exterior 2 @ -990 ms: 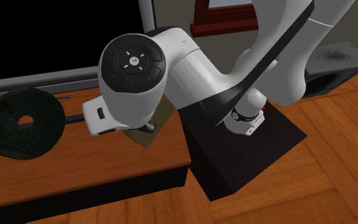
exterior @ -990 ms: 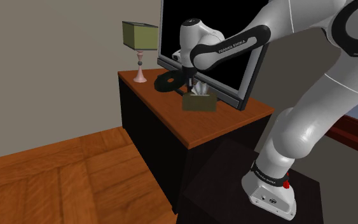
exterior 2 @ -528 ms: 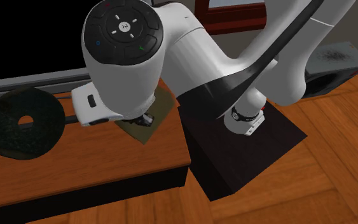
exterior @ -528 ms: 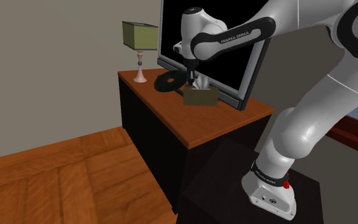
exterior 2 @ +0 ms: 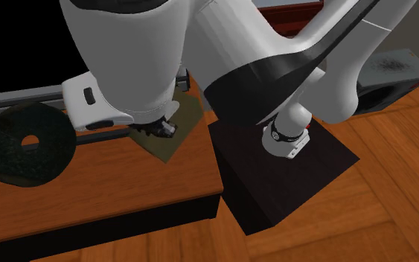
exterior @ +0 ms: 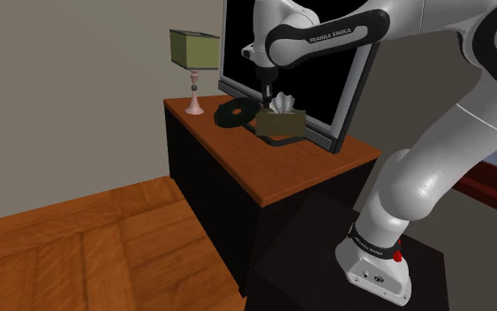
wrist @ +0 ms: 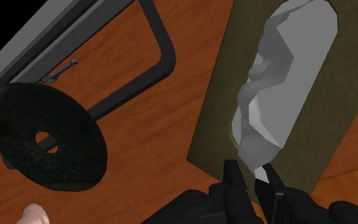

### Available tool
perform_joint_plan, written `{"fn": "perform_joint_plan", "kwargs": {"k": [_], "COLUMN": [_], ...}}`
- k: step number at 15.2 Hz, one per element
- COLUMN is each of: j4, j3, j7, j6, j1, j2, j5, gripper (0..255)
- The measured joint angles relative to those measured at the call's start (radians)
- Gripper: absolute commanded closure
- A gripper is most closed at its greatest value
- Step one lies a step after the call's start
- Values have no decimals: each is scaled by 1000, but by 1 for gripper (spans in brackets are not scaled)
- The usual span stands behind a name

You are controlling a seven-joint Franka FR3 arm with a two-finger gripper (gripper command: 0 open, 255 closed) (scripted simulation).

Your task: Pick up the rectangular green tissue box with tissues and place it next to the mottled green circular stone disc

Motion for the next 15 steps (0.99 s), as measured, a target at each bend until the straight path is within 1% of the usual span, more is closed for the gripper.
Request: {"fn": "perform_joint_plan", "kwargs": {"k": [11, 14, 15], "j4": [132, 210, 265], "j3": [6, -5, -5], "j7": [-50, -69, -74], "j6": [-127, -128, -134], "j1": [4, -3, -4], "j2": [-3, 66, 114], "j5": [19, 20, 22], "gripper": [255, 255, 255]}}
